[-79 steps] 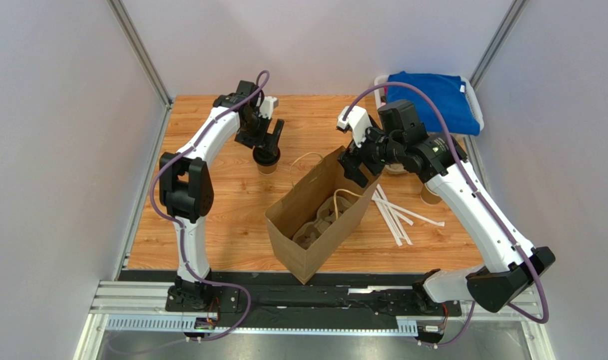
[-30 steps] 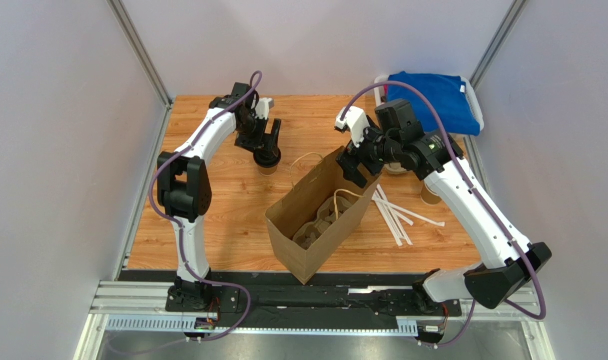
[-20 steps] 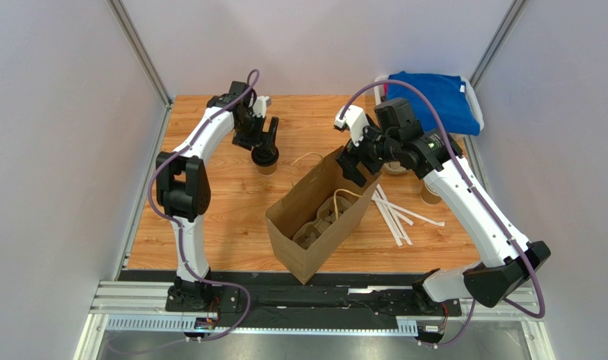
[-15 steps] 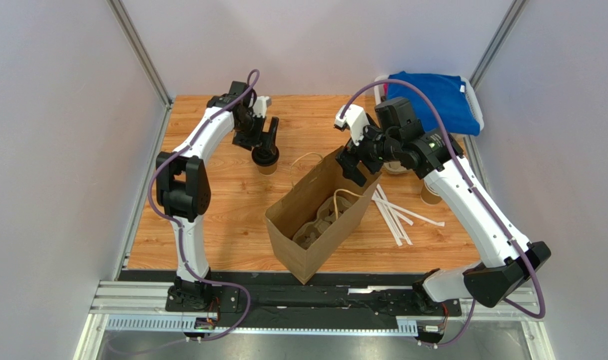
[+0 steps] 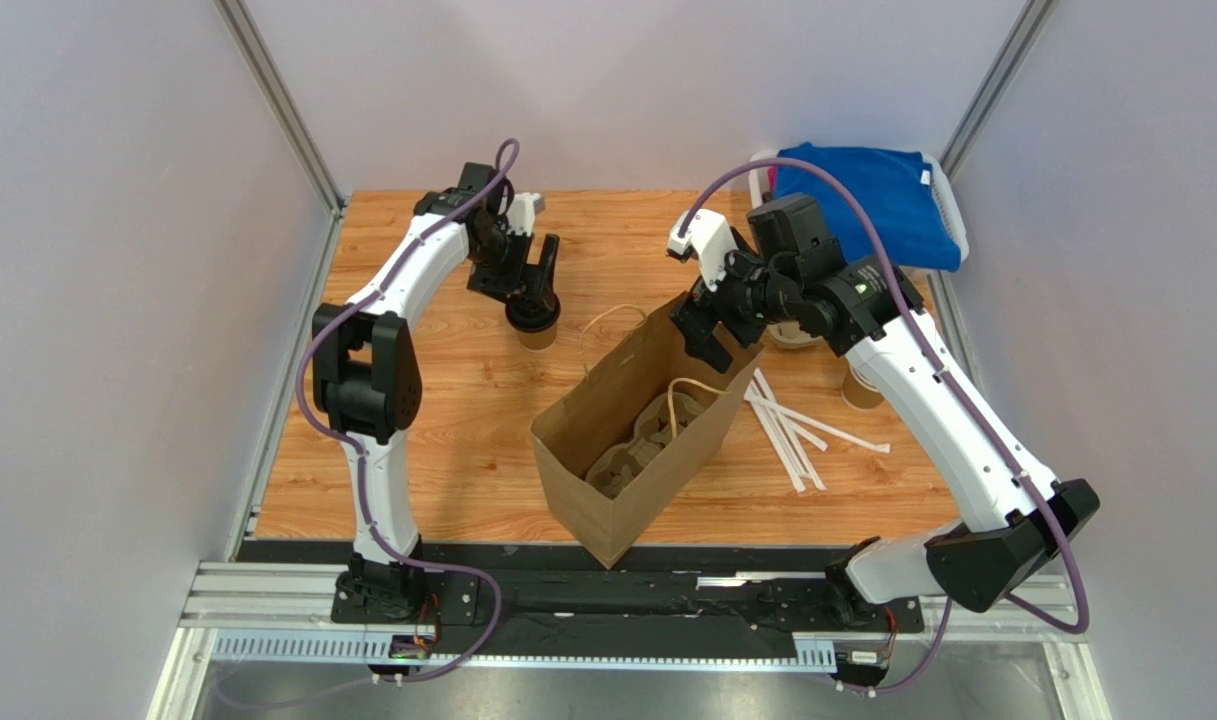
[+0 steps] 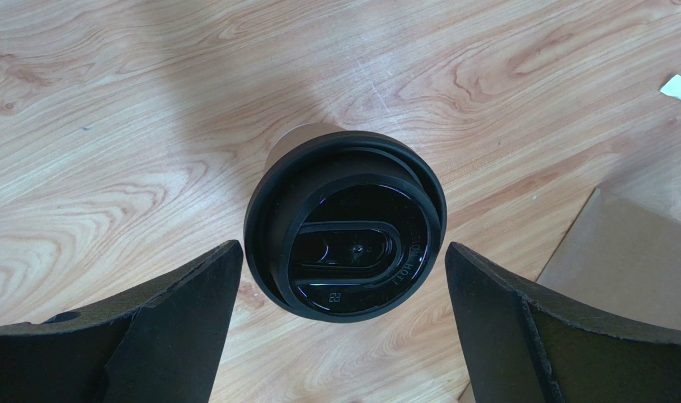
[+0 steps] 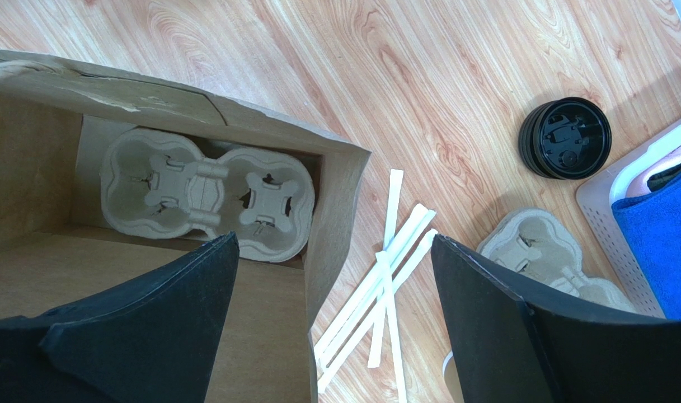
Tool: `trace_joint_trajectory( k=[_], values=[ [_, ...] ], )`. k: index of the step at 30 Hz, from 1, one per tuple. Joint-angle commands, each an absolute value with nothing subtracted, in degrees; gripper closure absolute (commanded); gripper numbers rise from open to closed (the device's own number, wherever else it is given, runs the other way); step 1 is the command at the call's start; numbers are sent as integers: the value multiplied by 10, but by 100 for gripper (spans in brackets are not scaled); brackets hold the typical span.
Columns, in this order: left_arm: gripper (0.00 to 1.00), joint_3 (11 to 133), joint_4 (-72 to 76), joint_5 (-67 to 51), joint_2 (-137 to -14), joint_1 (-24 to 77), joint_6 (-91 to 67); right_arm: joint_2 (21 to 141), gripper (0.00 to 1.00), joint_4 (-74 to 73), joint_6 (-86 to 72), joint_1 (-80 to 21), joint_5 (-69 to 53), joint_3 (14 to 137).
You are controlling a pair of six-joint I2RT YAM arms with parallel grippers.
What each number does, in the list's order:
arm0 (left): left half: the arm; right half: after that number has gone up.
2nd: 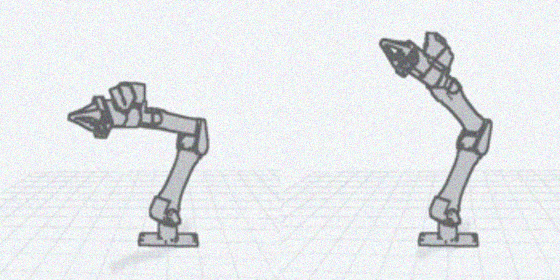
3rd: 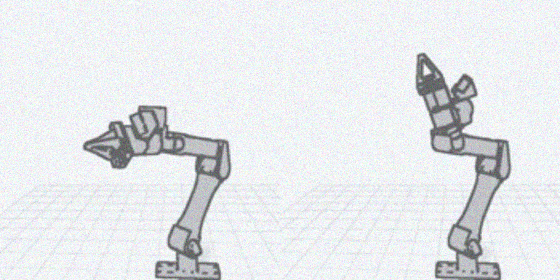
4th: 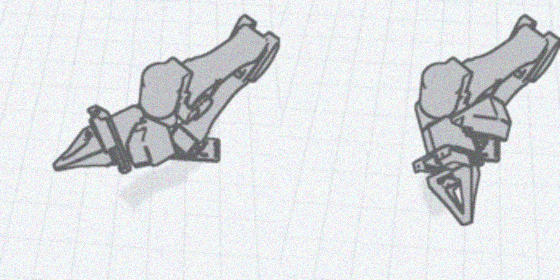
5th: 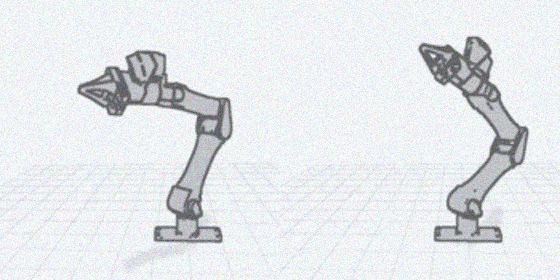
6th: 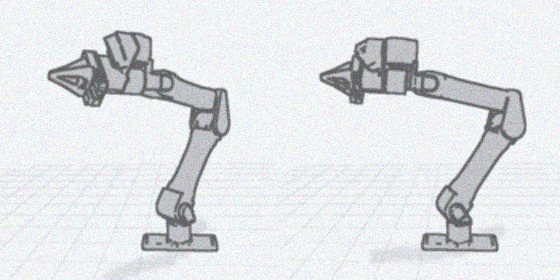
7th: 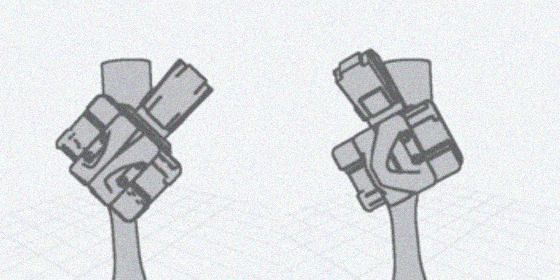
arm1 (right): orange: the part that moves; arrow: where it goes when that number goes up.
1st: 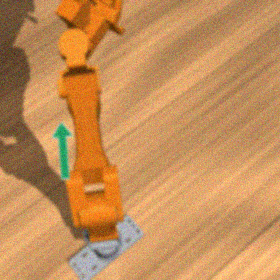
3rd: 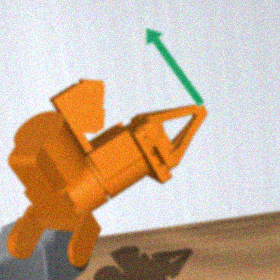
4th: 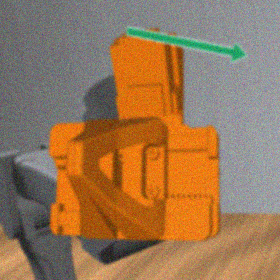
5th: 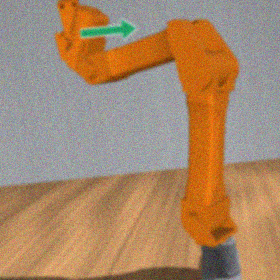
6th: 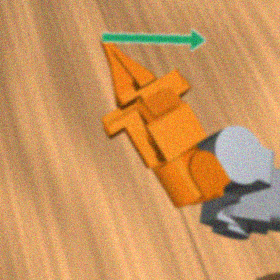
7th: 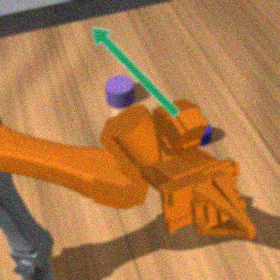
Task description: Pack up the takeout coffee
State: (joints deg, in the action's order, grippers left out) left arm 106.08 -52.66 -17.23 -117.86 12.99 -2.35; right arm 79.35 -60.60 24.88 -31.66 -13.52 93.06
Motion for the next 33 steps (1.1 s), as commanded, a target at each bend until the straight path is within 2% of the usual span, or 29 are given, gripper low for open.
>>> trace_joint_trajectory(
  k=[1,16,33],
  values=[
    [1,1078,-534,-166,-1162,127,-22,789,9,-600,252,-315,-134,951],
    [4,1060,-516,-163,-1173,127,-5,795,8,-599,250,-315,-132,958],
    [1,1063,-514,-175,-1176,128,-2,798,7,-599,254,-315,-132,958]
  ],
)
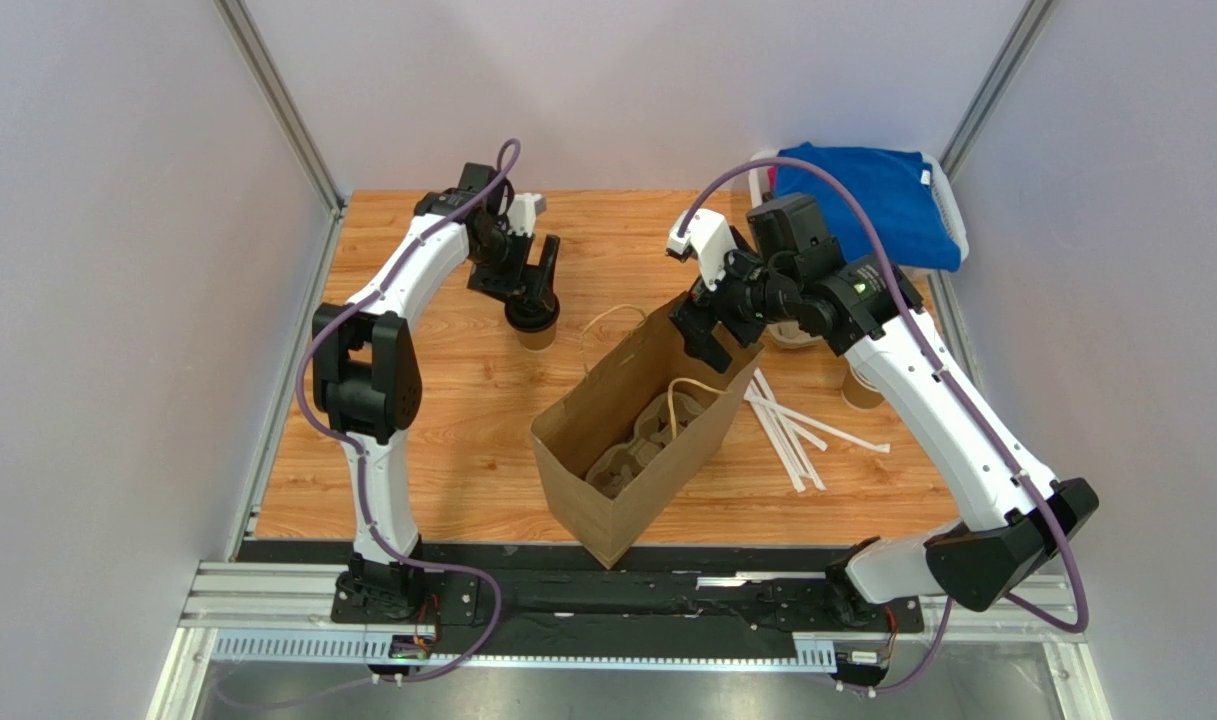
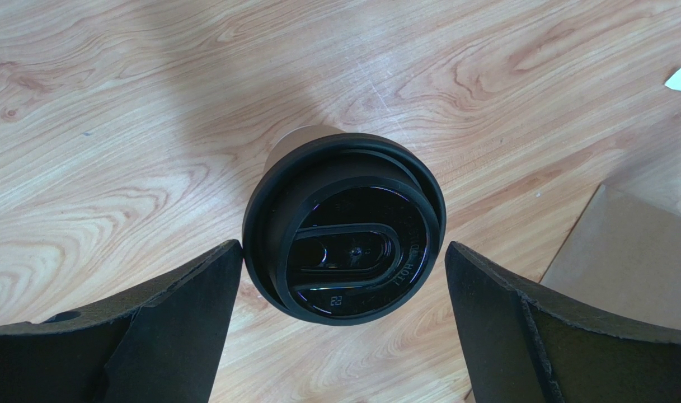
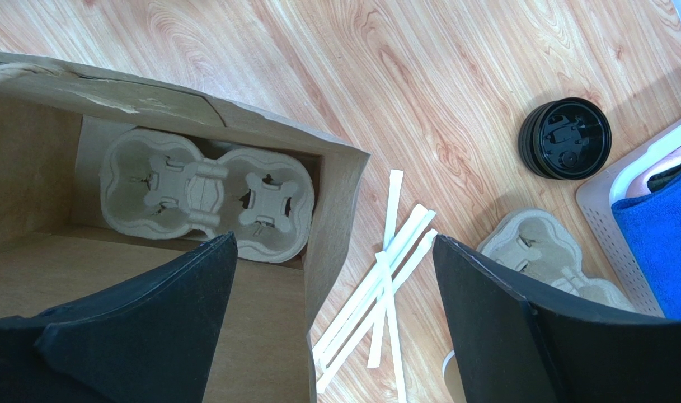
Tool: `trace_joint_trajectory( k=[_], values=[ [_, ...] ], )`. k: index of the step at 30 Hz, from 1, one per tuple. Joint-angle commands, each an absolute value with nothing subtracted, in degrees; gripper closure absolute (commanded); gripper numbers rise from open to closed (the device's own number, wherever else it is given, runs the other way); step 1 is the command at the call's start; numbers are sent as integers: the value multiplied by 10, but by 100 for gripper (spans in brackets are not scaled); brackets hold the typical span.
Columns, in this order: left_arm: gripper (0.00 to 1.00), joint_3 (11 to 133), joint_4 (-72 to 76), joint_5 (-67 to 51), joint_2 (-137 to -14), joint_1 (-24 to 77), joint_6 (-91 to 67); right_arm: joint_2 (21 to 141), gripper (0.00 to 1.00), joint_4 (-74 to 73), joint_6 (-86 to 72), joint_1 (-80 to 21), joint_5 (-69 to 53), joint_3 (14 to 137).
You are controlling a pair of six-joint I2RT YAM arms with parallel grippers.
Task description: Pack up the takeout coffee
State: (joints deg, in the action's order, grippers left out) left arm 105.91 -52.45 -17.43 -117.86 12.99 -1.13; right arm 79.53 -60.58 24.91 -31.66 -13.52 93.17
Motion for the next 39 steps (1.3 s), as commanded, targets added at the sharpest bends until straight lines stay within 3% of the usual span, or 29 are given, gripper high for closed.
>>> trace_joint_trajectory(
  k=[1,20,35,39],
  values=[
    [1,1062,-516,-167,-1177,128,-1,799,7,-599,254,-314,-131,958],
    [5,1046,-510,-161,-1184,129,-1,801,6,-598,255,-315,-127,956],
    [25,1044,-517,-175,-1163,129,24,797,1,-580,251,-295,-121,976],
    [35,1042,-521,-206,-1140,130,43,800,0,-580,284,-286,-135,994]
  ],
)
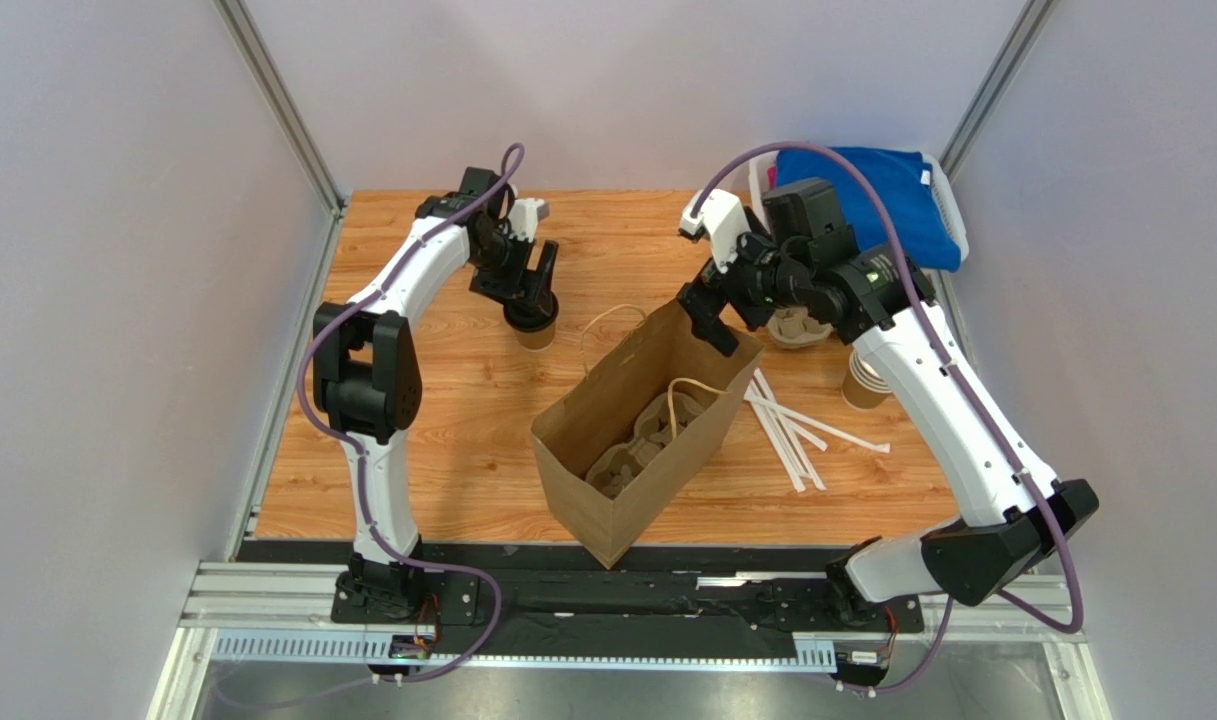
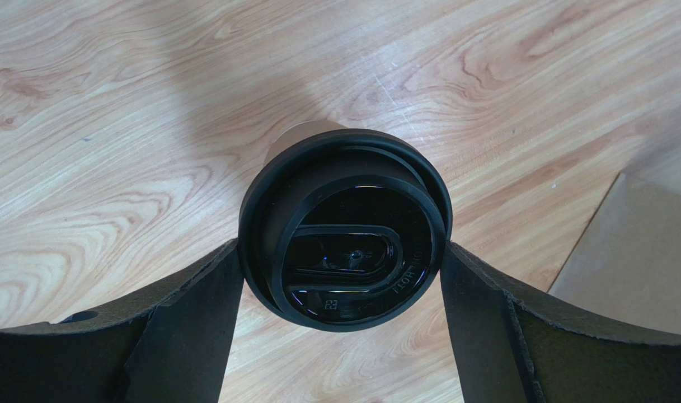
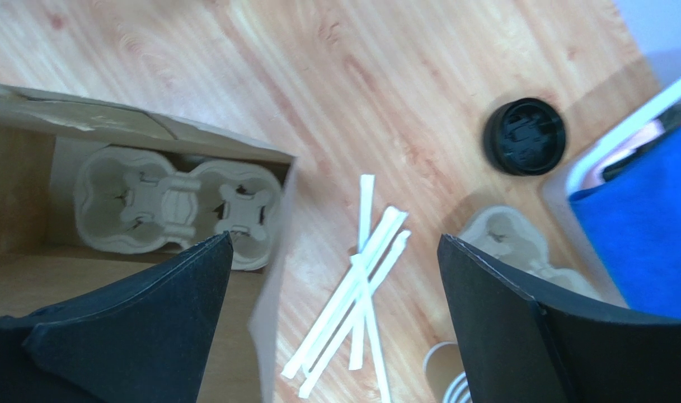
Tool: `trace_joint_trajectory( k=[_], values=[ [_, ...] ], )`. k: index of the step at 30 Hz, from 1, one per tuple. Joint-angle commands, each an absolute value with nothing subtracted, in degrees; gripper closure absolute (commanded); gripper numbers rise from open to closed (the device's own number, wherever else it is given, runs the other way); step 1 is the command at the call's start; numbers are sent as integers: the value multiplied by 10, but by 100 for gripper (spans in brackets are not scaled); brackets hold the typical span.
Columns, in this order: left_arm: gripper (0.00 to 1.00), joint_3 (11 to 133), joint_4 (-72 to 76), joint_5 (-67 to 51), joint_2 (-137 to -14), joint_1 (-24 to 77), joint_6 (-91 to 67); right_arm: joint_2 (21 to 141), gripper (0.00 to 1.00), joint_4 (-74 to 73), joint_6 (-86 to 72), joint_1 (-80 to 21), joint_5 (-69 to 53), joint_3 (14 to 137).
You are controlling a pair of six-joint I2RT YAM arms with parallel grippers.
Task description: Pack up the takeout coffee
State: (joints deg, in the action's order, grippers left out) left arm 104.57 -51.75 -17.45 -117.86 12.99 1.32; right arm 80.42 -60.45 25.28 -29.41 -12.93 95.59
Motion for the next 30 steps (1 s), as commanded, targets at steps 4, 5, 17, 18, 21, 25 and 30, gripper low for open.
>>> trace_joint_trajectory(
  k=[4,5,17,18,21,25,30],
  values=[
    [42,1041,-532,-214,-1119,129,54,799,0,-573,326,-286,-157,1006],
    [42,1048,-544,-217,-1115,129,57,801,0,-573,341,-286,-169,1012],
    [52,1056,-584,-242,-1013,117,57,829,0,-559,376,-286,-214,1035],
    [53,1058,-588,-249,-998,113,58,829,0,-559,371,-286,-217,1034],
    [53,1077,-606,-282,-967,106,56,831,0,-560,360,-285,-227,1038],
    [54,1100,-627,-338,-912,97,67,831,0,-561,370,-286,-254,1040],
    [55,1133,-671,-395,-857,91,96,839,0,-558,369,-286,-265,1050]
  ],
)
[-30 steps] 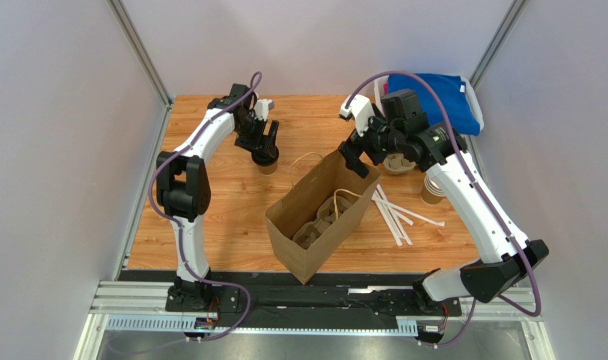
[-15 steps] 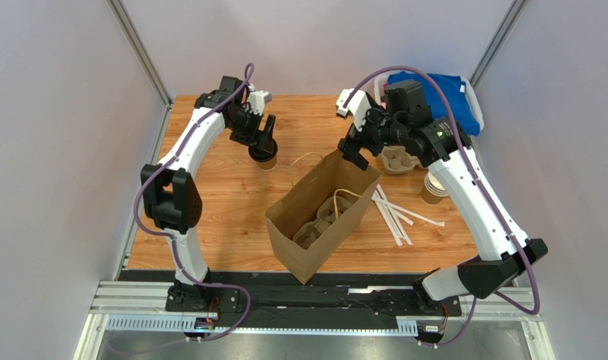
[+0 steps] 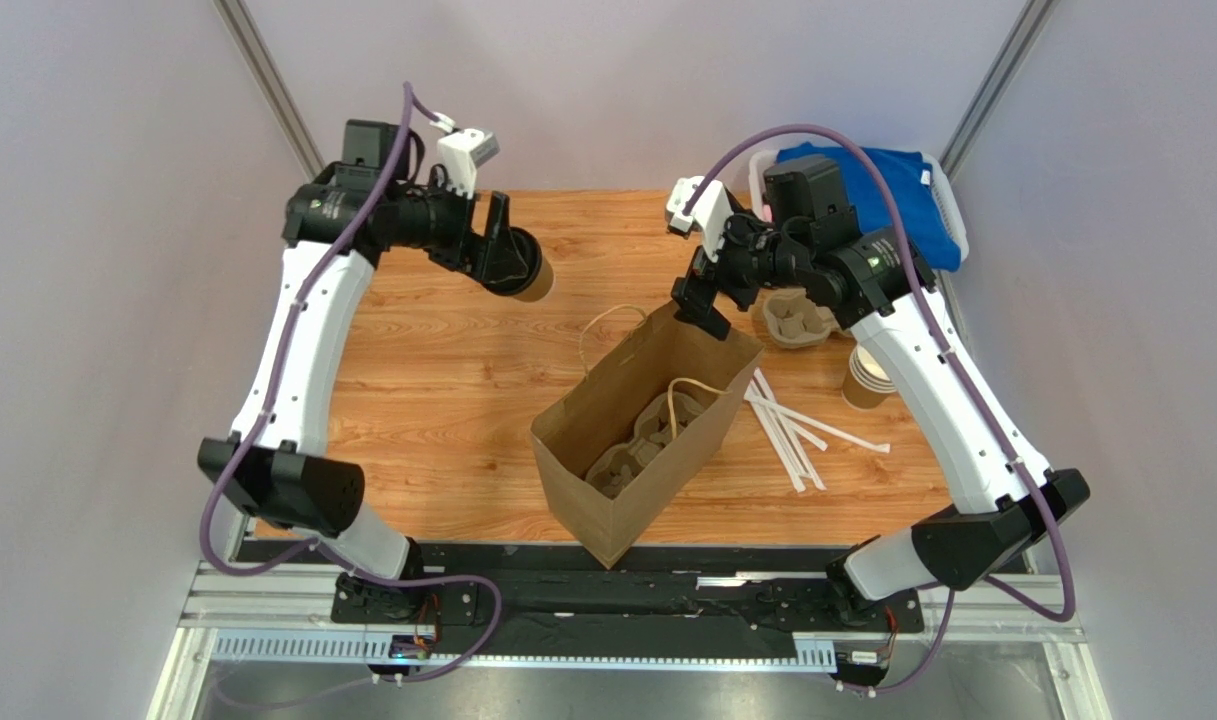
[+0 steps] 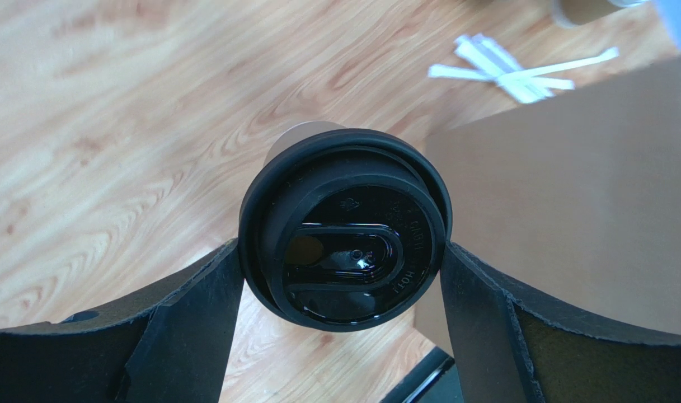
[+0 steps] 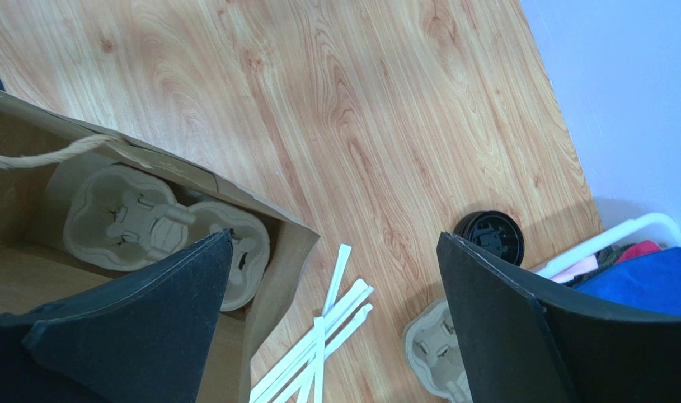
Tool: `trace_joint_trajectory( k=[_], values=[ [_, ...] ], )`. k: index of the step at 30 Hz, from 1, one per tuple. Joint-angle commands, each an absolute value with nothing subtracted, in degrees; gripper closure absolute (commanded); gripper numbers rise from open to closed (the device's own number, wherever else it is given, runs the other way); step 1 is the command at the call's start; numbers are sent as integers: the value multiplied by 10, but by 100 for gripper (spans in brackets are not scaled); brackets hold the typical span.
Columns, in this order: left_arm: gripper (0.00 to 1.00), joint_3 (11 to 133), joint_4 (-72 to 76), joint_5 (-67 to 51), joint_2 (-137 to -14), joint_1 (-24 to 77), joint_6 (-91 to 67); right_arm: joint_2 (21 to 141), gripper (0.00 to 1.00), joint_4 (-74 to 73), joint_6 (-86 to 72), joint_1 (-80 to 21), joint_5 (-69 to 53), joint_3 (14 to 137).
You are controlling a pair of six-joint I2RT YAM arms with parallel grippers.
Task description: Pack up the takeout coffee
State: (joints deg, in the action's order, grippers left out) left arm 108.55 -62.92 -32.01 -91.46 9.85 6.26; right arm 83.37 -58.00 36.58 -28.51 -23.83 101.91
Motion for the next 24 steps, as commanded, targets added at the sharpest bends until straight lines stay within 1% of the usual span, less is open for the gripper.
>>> trace_joint_trajectory(
  k=[1,4,7,11,14,18,24],
  values=[
    [56,1149,-689,-407,-854,90,98,842,0,-555,365,-286,-265,1056],
    [57,1165,-707,-441,-845,78,93,846,0,-552,345,-287,-266,1065],
    [57,1159,-712,-444,-841,69,76,845,0,-548,323,-286,-266,1066],
    [60,1115,-716,-338,-859,67,78,835,0,-543,307,-286,-265,1055],
    [62,1076,-719,-282,-891,63,93,826,0,-540,300,-286,-261,1047],
    [61,1000,-664,-256,-925,61,96,810,0,-539,291,-286,-246,1029],
    [60,959,-609,-248,-990,61,98,784,0,-538,282,-285,-232,1004]
  ],
)
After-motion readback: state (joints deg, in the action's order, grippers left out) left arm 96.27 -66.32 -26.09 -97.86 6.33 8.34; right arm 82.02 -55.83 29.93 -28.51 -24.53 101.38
